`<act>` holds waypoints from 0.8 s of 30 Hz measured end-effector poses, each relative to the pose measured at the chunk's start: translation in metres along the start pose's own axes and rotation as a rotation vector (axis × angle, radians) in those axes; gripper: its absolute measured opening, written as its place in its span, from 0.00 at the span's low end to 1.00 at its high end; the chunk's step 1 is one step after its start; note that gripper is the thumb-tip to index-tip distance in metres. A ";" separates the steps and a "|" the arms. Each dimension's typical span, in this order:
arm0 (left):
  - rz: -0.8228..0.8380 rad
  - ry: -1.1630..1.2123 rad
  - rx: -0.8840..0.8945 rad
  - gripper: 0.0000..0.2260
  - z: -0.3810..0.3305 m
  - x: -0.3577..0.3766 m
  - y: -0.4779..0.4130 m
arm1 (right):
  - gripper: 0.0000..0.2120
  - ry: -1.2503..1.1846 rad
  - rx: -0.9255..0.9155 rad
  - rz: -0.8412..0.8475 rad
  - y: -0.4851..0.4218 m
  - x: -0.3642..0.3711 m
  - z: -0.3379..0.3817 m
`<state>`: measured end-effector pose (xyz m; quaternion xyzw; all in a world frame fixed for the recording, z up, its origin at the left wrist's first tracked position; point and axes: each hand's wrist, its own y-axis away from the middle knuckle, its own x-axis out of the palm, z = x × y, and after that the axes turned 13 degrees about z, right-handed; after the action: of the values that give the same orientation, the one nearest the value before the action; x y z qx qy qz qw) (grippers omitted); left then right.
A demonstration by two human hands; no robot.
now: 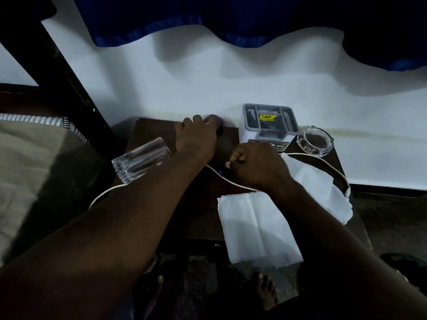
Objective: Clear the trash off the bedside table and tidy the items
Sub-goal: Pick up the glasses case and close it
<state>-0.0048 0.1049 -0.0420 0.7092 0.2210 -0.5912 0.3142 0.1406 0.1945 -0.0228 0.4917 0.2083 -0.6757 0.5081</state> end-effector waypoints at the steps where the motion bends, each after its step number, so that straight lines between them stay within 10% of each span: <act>1: 0.001 -0.007 0.002 0.23 0.000 0.001 0.000 | 0.07 -0.010 0.006 -0.010 -0.001 -0.001 -0.001; 13: 0.096 0.368 -0.063 0.27 -0.002 -0.022 0.013 | 0.01 -0.207 -0.030 -0.087 -0.006 0.000 0.016; 24: 0.221 1.347 0.200 0.13 0.028 -0.045 0.084 | 0.14 -1.273 0.038 0.031 0.009 -0.020 0.035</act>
<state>0.0236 0.0286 0.0148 0.9659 0.2388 -0.0038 0.0997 0.1325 0.1733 0.0113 0.0059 -0.1538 -0.8317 0.5334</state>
